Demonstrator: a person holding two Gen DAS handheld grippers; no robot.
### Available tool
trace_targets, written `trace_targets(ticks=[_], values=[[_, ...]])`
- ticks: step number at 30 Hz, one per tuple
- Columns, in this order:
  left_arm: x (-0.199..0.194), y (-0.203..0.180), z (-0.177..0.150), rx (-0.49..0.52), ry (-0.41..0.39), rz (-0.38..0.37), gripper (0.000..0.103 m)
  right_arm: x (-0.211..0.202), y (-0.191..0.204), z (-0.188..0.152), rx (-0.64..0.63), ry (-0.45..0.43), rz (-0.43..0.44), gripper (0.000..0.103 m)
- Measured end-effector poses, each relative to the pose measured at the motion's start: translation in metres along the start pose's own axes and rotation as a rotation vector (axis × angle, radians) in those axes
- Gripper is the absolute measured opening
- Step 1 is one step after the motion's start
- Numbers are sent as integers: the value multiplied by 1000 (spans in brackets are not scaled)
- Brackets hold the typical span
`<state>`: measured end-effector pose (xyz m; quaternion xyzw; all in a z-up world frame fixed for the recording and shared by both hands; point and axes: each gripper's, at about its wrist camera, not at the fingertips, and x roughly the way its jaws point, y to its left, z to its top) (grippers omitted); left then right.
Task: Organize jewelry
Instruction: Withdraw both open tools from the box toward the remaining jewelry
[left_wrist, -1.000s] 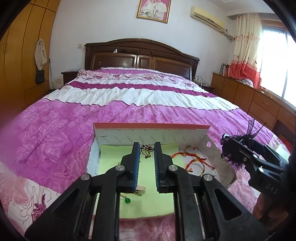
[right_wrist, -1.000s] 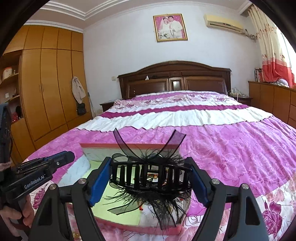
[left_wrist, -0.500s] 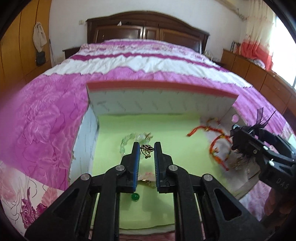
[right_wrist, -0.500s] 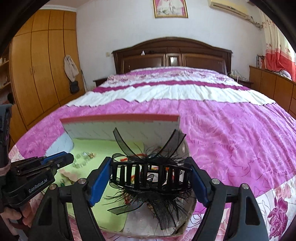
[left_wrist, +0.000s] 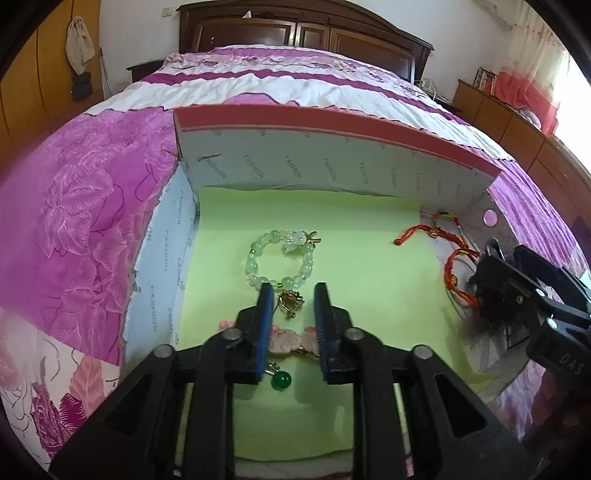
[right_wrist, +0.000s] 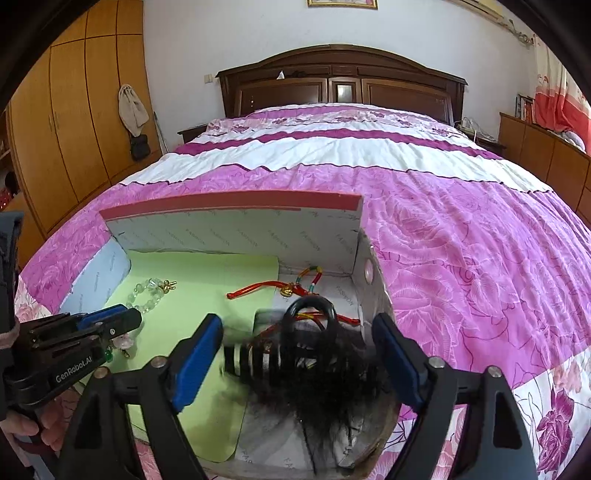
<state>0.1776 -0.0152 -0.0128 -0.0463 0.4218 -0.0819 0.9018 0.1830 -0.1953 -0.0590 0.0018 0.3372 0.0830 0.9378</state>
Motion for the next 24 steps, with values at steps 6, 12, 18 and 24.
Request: trace_targets(ticks=[6,12,18,24], values=[[-18,-4,3,24,-35,-24,23,-17,-2,2,35,-18,45,88],[-47,-2,5,28,-75,-50,24,-48,2,6,50,-71,81,88],[-70,0,2,16,-92,-79,26,-82,6,5,55,-112,116,88],[-88,-1,-8,18,-90,-98,28,-106,10,-2,52,-122,131,88]])
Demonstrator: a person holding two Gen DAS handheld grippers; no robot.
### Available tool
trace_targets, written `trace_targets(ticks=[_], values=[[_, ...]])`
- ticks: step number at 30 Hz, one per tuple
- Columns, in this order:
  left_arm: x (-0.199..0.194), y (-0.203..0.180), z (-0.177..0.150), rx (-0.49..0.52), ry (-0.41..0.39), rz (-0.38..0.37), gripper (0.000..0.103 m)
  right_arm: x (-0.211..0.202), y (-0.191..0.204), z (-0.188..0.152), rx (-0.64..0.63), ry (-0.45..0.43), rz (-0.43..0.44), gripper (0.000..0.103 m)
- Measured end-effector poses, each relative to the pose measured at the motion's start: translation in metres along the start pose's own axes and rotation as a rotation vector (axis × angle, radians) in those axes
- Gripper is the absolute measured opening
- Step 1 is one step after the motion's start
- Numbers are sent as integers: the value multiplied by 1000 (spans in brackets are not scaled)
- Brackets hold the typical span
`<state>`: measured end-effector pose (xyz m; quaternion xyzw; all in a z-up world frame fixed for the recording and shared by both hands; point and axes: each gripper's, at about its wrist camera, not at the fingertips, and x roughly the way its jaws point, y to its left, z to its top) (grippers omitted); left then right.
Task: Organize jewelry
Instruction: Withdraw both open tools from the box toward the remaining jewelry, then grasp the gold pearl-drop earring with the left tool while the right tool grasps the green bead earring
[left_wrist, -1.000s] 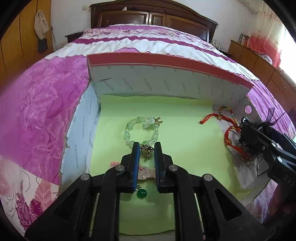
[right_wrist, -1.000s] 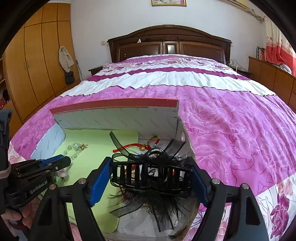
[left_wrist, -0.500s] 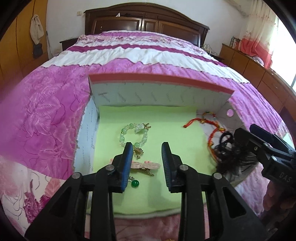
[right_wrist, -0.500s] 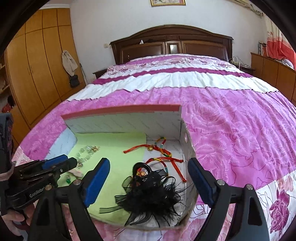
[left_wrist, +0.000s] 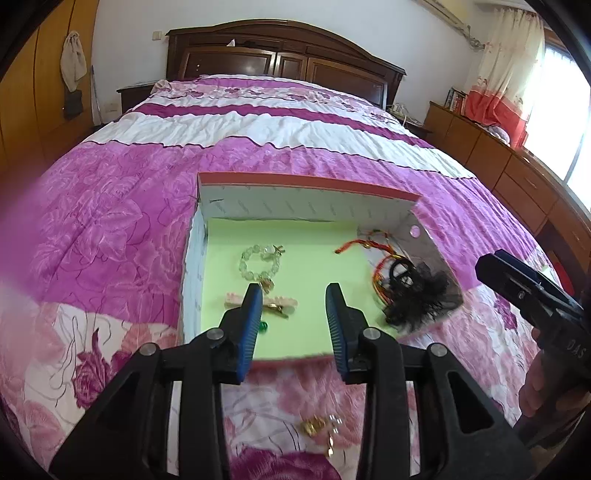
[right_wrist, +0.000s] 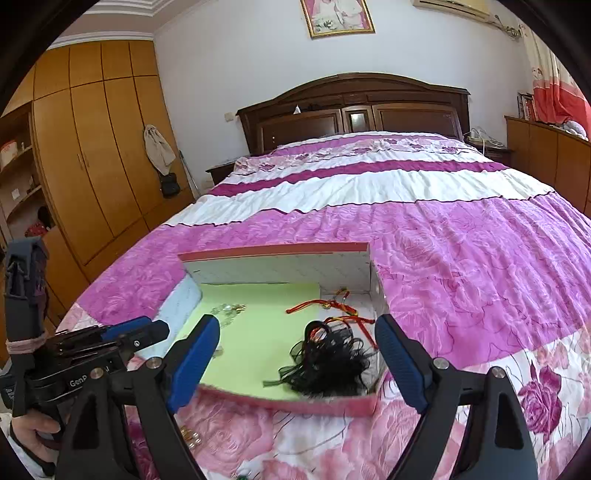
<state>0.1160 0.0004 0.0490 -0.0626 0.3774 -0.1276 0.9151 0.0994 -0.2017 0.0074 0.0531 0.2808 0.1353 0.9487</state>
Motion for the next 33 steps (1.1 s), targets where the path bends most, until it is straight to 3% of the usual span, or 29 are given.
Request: trace_targets(ticks=[12,33], values=[[-11,-9,-33,25,56,-33,29,-28,1,-27,14,44,-11,88],[22,-22,-78,53,207,-38,29,-29,-25,-69,106,131,-21,88]])
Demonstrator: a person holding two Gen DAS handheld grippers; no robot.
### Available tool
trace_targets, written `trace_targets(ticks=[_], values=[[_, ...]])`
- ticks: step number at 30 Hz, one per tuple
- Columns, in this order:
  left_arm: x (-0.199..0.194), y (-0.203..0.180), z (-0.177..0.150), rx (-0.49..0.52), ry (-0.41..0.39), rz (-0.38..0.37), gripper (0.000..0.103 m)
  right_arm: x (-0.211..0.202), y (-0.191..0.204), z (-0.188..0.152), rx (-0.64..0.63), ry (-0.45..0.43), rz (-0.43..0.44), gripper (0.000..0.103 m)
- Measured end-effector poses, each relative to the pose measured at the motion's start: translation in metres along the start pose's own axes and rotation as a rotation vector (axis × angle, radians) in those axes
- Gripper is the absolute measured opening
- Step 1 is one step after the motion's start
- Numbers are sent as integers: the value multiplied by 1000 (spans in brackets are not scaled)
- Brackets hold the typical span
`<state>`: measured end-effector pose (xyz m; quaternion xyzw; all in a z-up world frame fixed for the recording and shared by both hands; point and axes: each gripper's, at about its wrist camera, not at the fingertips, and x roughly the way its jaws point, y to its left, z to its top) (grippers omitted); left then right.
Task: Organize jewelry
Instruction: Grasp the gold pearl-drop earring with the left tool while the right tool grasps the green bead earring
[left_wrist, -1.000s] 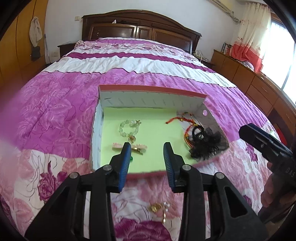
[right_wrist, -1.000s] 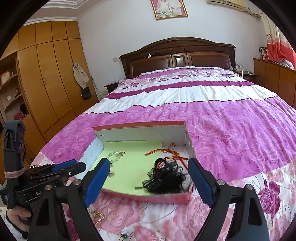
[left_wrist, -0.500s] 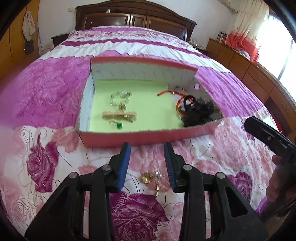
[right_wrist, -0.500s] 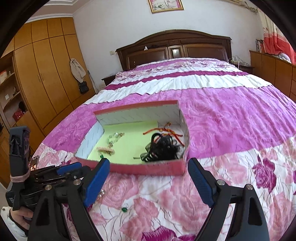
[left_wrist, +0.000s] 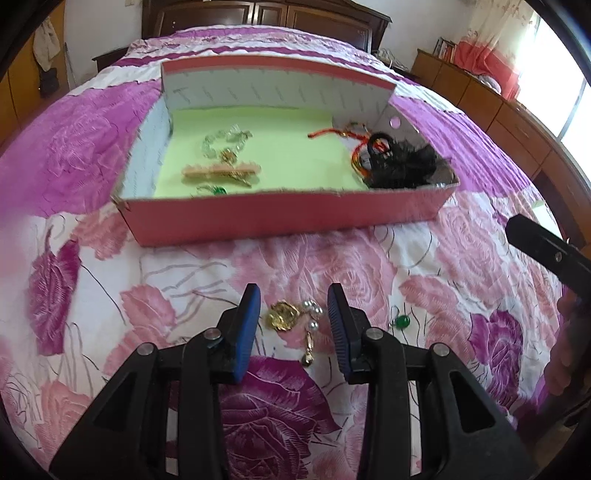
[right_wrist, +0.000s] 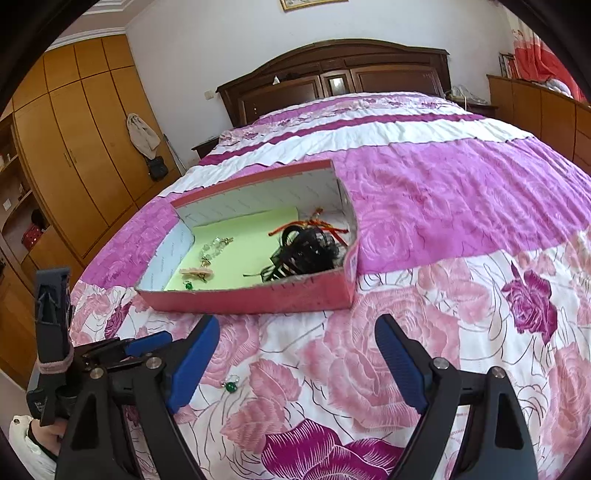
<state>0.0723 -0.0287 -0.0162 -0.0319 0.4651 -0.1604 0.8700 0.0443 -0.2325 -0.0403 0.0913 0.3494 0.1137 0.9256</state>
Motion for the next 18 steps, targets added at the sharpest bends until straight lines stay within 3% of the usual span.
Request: trace_targets(ticks=[9,14,18], values=[[9,-8,-10,45,17,15,26,6,-5,-6,20,21,8,88],[12,-9,-11,52,20,13,14,9,-6,-10,29,35,12,88],[10,-10,-10,49,8,5,11,9,-5,-11,28,40,11,88]])
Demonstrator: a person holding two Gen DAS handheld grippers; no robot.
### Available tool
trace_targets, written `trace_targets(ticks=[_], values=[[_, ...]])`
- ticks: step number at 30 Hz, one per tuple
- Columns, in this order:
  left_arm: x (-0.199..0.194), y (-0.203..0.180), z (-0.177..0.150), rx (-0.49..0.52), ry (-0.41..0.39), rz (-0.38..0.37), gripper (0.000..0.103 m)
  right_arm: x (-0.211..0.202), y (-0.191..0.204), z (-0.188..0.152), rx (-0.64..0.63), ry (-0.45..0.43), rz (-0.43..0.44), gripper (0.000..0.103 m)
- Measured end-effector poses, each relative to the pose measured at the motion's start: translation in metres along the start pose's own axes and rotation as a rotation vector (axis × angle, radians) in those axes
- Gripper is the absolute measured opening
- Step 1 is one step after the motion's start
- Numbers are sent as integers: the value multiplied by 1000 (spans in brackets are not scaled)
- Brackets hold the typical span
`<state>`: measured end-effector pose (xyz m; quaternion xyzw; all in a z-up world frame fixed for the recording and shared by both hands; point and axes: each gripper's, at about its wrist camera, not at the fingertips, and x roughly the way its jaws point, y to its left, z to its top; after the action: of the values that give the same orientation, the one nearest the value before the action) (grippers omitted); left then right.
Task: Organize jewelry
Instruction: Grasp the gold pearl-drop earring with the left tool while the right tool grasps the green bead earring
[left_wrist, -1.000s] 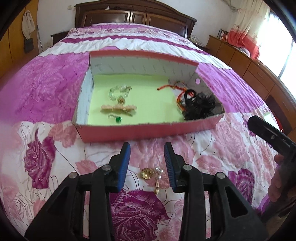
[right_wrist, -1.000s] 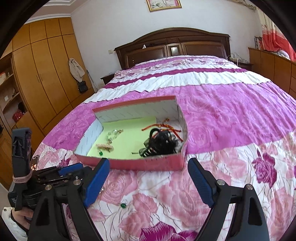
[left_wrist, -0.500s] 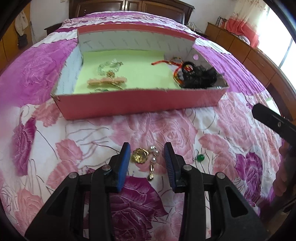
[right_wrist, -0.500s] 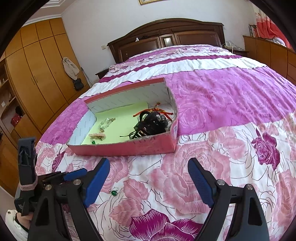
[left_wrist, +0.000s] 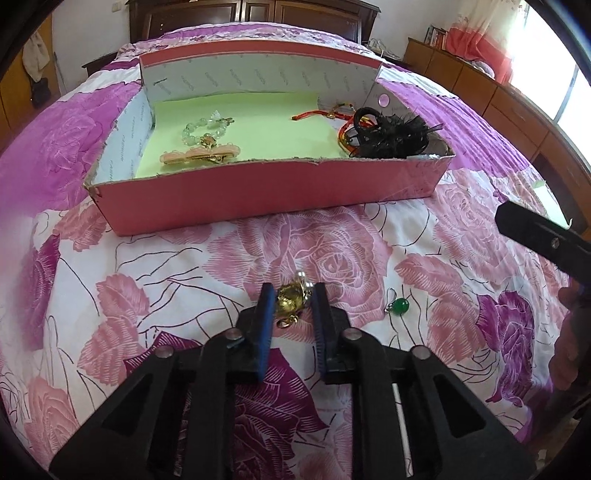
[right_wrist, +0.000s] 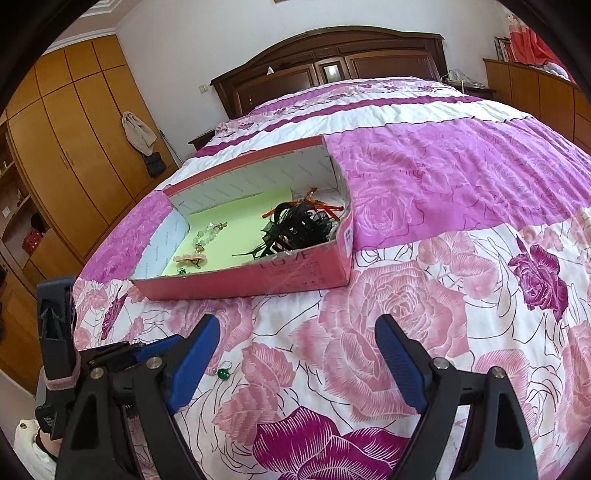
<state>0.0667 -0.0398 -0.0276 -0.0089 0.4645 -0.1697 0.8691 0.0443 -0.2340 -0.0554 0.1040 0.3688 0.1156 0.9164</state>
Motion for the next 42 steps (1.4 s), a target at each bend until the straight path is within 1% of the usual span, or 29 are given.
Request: trace_targets(ticks=[2,10,17,22,24,25,27,29,31,37,39,40,42], values=[[-3,0,0,-2,-7,-6,8,0,1,0,0,2,0,88],[-24,3,1,-15,-48,-19,8,0,10,-4,-18,15,8,88],[-42,16,2,-38,-98,17,8,6,24,-11,-38,56,40,85],[-45,27,0,-65,-113,34,8,17,39,-19,-70,98,59,79],[-47,30,0,-74,-119,39,8,23,47,-23,-91,123,76,73],[-48,33,-1,-79,-124,40,8,25,49,-24,-98,132,79,72],[-51,36,-2,-86,-132,39,8,34,57,-30,-122,168,83,63],[-52,37,-3,-89,-137,39,8,41,63,-35,-147,189,76,58],[-53,38,-4,-90,-140,37,8,45,67,-37,-165,198,69,54],[-52,40,-6,-93,-141,31,8,54,71,-38,-179,213,68,33],[-52,39,-6,-94,-143,30,8,57,72,-38,-185,217,69,24],[-52,39,-6,-94,-142,32,8,58,73,-39,-189,219,72,23],[-52,39,-6,-95,-140,33,8,59,73,-40,-193,221,74,15]])
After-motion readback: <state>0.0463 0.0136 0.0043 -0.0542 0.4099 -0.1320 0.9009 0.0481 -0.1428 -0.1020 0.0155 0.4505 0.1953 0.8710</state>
